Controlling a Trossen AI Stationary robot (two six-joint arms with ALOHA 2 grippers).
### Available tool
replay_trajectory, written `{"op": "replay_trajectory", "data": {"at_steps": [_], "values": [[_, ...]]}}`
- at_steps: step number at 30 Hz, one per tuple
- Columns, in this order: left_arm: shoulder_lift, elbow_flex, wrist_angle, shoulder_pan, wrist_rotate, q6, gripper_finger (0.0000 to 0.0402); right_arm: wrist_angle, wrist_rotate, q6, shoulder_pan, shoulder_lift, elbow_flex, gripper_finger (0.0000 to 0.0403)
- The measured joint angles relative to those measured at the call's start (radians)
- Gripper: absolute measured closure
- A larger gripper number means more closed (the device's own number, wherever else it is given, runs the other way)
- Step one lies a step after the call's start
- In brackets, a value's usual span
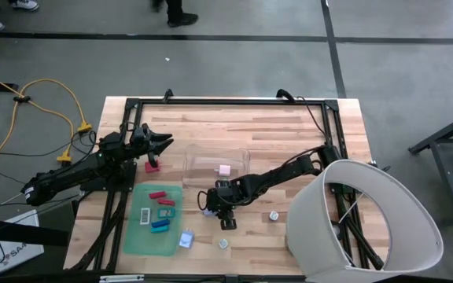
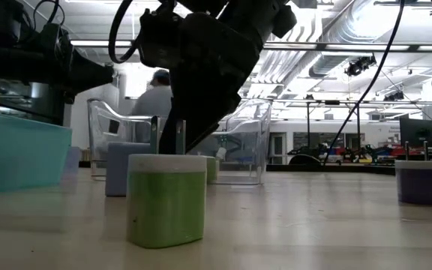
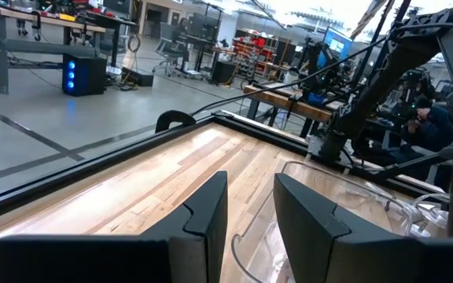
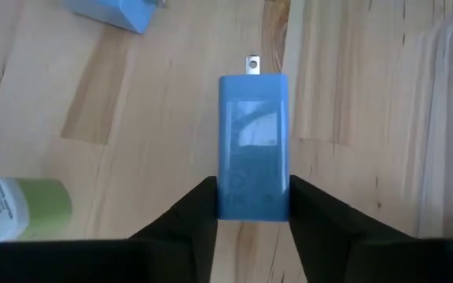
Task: Pick & Place Office items
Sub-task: Put the middle right blue charger adapter into the transparent bin
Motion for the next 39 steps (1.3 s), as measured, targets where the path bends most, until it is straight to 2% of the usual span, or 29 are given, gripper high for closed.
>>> {"op": "replay_trajectory", "data": {"at_steps": [5,11,18,29,39], "values": [[0.000,0.000,0.000,0.000,0.000,0.000,0.0299,0.002,0.000,0.000,-0.002,0.000,0.000,0.0291],[0.000,0.000,0.000,0.000,0.000,0.000,0.0299,0.002,0.002,-0.001,-0.002,0.000,0.000,0.0277],[0.000,0.000,0.000,0.000,0.000,0.000,0.0299,-0.004,0.033,-0.039,-0.003,-0.007,0.001,0.0294],[0.000,0.000,0.000,0.000,0.000,0.000,0.0299,-0.008,0.058,-0.090,-0.019,-0.106,0.003,0.0292],[0.000,0.000,0.000,0.000,0.000,0.000,0.0299,0.088,0.056,-0.131,-0.100,-0.177,0.003,0.0289]]}}
